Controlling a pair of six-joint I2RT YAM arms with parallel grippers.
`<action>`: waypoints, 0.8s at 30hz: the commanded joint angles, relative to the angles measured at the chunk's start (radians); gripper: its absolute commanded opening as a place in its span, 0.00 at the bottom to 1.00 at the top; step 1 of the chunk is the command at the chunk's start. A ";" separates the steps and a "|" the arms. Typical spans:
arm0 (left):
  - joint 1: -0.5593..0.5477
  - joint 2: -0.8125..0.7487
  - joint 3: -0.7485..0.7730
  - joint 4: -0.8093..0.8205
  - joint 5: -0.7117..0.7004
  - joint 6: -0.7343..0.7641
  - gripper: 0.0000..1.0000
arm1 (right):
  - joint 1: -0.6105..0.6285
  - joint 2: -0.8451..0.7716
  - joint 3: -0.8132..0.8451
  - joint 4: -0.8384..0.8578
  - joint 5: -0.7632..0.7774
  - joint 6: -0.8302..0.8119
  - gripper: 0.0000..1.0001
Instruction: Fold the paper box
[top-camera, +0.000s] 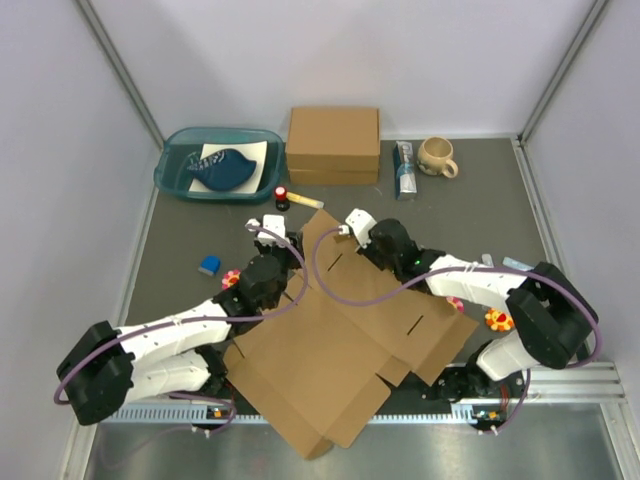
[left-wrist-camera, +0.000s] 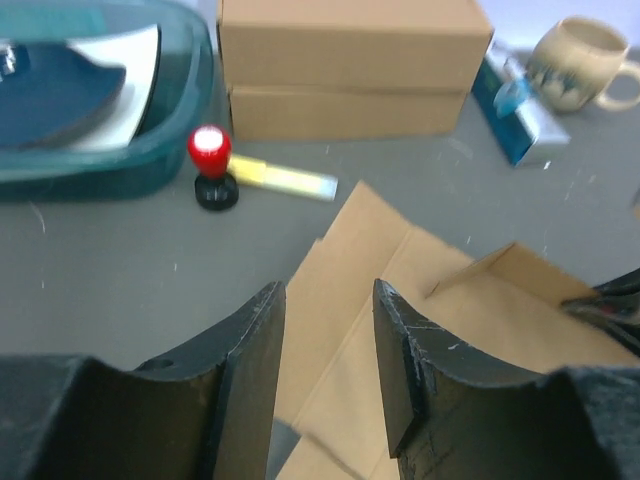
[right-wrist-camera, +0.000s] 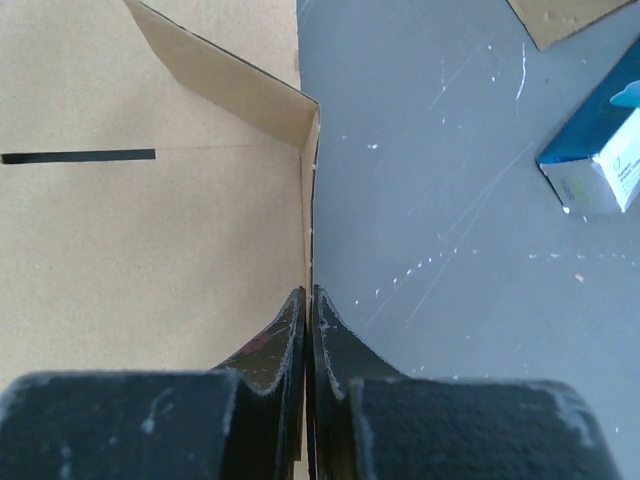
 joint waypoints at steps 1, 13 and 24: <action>-0.001 -0.021 0.033 -0.261 -0.017 -0.185 0.46 | 0.076 -0.022 -0.046 0.085 0.131 0.032 0.00; 0.077 0.005 0.000 -0.539 0.112 -0.415 0.57 | 0.101 -0.041 0.017 -0.038 0.120 0.083 0.00; 0.223 0.148 0.008 -0.463 0.578 -0.345 0.55 | 0.104 -0.029 0.034 -0.058 0.096 0.092 0.00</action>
